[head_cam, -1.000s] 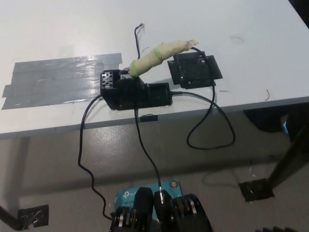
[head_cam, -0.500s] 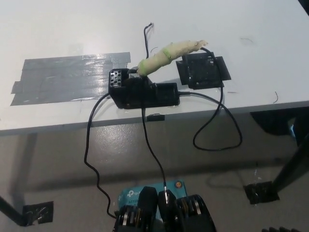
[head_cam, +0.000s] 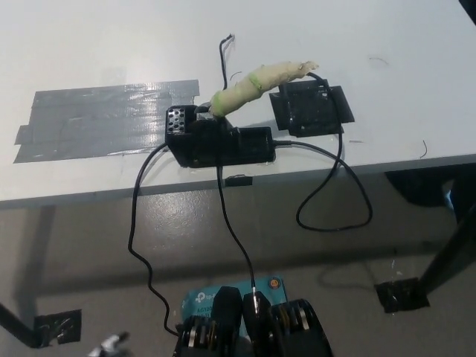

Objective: The robot uses its right hand to grab and lift the soldering gun kept on the middle of the table and puts it in its base

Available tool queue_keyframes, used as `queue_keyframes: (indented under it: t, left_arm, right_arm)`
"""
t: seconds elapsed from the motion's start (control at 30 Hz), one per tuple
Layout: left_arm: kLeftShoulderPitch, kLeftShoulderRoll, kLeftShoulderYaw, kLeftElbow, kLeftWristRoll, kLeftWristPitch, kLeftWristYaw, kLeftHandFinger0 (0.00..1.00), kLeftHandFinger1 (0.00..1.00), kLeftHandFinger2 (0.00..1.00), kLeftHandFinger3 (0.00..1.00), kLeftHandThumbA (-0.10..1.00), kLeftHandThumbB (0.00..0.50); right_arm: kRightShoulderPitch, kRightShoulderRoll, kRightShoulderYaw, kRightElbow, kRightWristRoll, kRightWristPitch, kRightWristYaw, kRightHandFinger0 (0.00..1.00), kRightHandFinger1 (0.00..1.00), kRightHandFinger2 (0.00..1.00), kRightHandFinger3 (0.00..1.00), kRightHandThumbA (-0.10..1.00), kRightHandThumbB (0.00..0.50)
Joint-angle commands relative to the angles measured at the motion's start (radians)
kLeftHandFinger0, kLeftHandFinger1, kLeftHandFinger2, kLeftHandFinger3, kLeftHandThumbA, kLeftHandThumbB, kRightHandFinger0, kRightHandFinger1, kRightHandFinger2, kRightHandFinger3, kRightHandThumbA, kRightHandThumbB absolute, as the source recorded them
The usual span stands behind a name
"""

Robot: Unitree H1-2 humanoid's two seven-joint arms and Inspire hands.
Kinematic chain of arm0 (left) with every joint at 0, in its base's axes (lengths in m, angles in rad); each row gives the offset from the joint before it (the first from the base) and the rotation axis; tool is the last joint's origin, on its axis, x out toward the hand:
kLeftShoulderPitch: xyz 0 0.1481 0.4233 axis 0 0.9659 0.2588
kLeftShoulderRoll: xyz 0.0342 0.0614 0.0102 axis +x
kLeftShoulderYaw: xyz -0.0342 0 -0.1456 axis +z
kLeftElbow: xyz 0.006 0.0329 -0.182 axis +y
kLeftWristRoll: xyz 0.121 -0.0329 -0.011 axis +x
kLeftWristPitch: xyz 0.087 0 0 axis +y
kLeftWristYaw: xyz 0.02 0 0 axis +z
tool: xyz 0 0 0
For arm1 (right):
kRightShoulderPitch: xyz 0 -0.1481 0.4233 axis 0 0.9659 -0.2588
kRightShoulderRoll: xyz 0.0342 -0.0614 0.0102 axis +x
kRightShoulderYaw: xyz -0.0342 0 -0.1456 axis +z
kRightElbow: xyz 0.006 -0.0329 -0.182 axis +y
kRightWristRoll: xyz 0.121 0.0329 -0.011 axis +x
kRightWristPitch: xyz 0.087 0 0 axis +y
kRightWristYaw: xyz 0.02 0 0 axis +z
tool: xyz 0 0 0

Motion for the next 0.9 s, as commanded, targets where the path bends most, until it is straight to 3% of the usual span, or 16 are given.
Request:
queue_keyframes:
  t: [0.0, 0.03, 0.07, 0.13, 0.17, 0.27, 0.37, 0.47, 0.5, 0.53, 0.57, 0.63, 0.67, 0.8, 0.87]
  left_arm:
    - [-0.003, -0.106, 0.229, 0.025, -0.335, 0.013, 0.105, 0.59, 0.89, 1.00, 1.00, 1.00, 0.439]
    - [-0.007, -0.103, 0.222, 0.026, -0.323, 0.013, 0.096, 0.61, 0.87, 1.00, 1.00, 1.00, 0.448]
    - [-0.009, -0.106, 0.219, 0.029, -0.318, 0.013, 0.084, 0.75, 0.85, 1.00, 1.00, 1.00, 0.484]
    - [-0.015, -0.112, 0.217, 0.031, -0.314, 0.013, 0.069, 0.97, 0.84, 1.00, 1.00, 1.00, 0.499]
    - [-0.016, -0.114, 0.217, 0.032, -0.314, 0.013, 0.065, 1.00, 0.84, 1.00, 1.00, 1.00, 0.500]
    - [-0.013, -0.115, 0.206, 0.022, -0.301, 0.013, 0.063, 1.00, 0.84, 1.00, 1.00, 1.00, 0.500]
    - [-0.005, -0.106, 0.197, 0.032, -0.311, -0.008, 0.073, 1.00, 0.81, 1.00, 1.00, 1.00, 0.500]
    - [0.007, -0.096, 0.170, -0.001, -0.292, 0.003, 0.084, 1.00, 0.83, 1.00, 1.00, 1.00, 0.443]
    - [0.011, -0.096, 0.163, -0.011, -0.287, 0.009, 0.088, 1.00, 0.82, 1.00, 1.00, 1.00, 0.447]
    - [0.016, -0.100, 0.153, -0.025, -0.285, 0.011, 0.090, 1.00, 0.78, 1.00, 1.00, 1.00, 0.389]
    - [0.020, -0.094, 0.136, -0.035, -0.276, 0.012, 0.085, 1.00, 0.75, 1.00, 1.00, 1.00, 0.435]
    - [0.023, -0.079, 0.119, -0.029, -0.277, 0.000, 0.086, 1.00, 0.71, 1.00, 1.00, 1.00, 0.467]
    - [0.026, -0.074, 0.106, -0.034, -0.268, 0.001, 0.091, 1.00, 0.71, 1.00, 1.00, 1.00, 0.473]
    - [0.024, -0.065, 0.088, -0.027, -0.277, 0.009, 0.105, 1.00, 0.74, 1.00, 1.00, 1.00, 0.468]
    - [0.024, -0.065, 0.082, -0.030, -0.277, 0.013, 0.113, 1.00, 0.75, 1.00, 1.00, 1.00, 0.425]
  right_arm:
    - [0.024, 0.038, 0.205, 0.032, -0.182, -0.228, -0.048, 1.00, 1.00, 1.00, 1.00, 0.49, 0.232]
    - [0.018, 0.039, 0.228, 0.037, -0.192, -0.224, -0.032, 1.00, 1.00, 1.00, 1.00, 0.51, 0.217]
    - [0.016, 0.039, 0.249, 0.042, -0.200, -0.223, -0.023, 1.00, 1.00, 1.00, 1.00, 0.51, 0.195]
    - [0.009, 0.040, 0.280, 0.051, -0.225, -0.222, -0.022, 1.00, 1.00, 1.00, 1.00, 0.53, 0.200]
    - [0.007, 0.039, 0.288, 0.051, -0.231, -0.219, -0.020, 1.00, 1.00, 1.00, 1.00, 0.53, 0.200]
    - [-0.009, 0.031, 0.303, 0.070, -0.259, -0.221, -0.049, 1.00, 1.00, 1.00, 1.00, 0.54, 0.207]
    - [-0.038, 0.017, 0.244, 0.054, -0.228, -0.195, -0.071, 1.00, 1.00, 1.00, 1.00, 0.47, 0.186]
    - [-0.062, 0.020, 0.171, 0.040, -0.217, -0.155, -0.070, 1.00, 1.00, 1.00, 1.00, 0.47, 0.189]
    - [-0.067, 0.020, 0.155, 0.036, -0.222, -0.153, -0.068, 1.00, 1.00, 1.00, 1.00, 0.48, 0.189]
    - [-0.080, 0.015, 0.116, 0.037, -0.203, -0.137, -0.073, 1.00, 1.00, 1.00, 1.00, 0.47, 0.186]
    - [-0.101, 0.013, 0.064, 0.054, -0.178, -0.128, -0.109, 1.00, 1.00, 1.00, 1.00, 0.45, 0.206]
    - [-0.109, 0.024, 0.025, 0.070, -0.151, -0.137, -0.136, 1.00, 1.00, 1.00, 1.00, 0.42, 0.225]
    - [-0.111, 0.027, -0.001, 0.071, -0.125, -0.122, -0.129, 1.00, 1.00, 1.00, 1.00, 0.43, 0.201]
    - [-0.119, 0.041, -0.043, 0.082, -0.111, -0.124, -0.136, 1.00, 1.00, 1.00, 1.00, 0.40, 0.224]
    - [-0.120, 0.046, -0.050, 0.084, -0.111, -0.128, -0.133, 1.00, 1.00, 1.00, 1.00, 0.41, 0.224]
